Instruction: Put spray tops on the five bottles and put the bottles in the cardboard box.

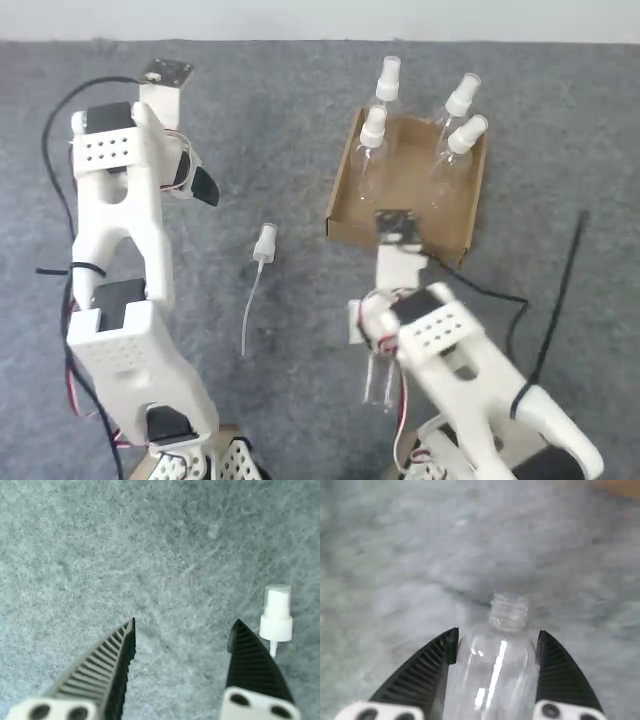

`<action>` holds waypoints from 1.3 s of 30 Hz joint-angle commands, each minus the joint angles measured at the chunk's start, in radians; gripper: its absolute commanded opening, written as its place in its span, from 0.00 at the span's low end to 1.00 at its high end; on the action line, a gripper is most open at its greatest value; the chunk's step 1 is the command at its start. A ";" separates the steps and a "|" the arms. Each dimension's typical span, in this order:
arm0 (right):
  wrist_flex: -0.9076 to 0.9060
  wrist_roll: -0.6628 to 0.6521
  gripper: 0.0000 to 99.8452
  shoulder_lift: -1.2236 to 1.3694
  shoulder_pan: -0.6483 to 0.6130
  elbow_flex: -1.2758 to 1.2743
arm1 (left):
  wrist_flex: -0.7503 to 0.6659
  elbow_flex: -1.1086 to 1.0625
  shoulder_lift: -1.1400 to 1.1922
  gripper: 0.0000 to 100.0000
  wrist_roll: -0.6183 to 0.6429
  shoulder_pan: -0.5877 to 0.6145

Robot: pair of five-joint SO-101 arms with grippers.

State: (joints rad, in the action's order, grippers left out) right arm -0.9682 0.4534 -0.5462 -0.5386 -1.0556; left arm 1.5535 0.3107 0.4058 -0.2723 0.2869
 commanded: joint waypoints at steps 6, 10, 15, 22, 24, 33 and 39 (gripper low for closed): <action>-0.232 -0.284 0.19 0.001 0.200 0.216 | 0.061 0.041 -0.029 0.27 0.005 -0.018; -0.234 -0.371 0.19 0.001 0.246 0.218 | 0.089 0.007 -0.029 0.27 0.003 -0.054; -0.232 -0.428 0.19 0.010 0.259 0.218 | 0.038 -0.101 -0.057 0.27 0.005 -0.103; -0.130 -0.427 0.19 0.159 0.259 0.219 | -0.212 -0.414 -0.213 0.27 0.077 -0.207; -0.114 -0.428 0.19 0.186 0.252 0.219 | -0.292 -0.470 -0.230 0.27 0.109 -0.230; -0.097 -0.431 0.20 0.205 0.254 0.218 | -0.442 -0.466 -0.064 0.22 0.195 -0.285; -0.097 -0.431 0.20 0.203 0.260 0.216 | -0.423 -0.449 0.000 0.18 0.193 -0.299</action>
State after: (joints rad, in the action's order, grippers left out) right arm -1.0802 0.0361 -0.3345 -0.2915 -0.8991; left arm 1.1347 -0.1757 0.4150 -0.0852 0.0000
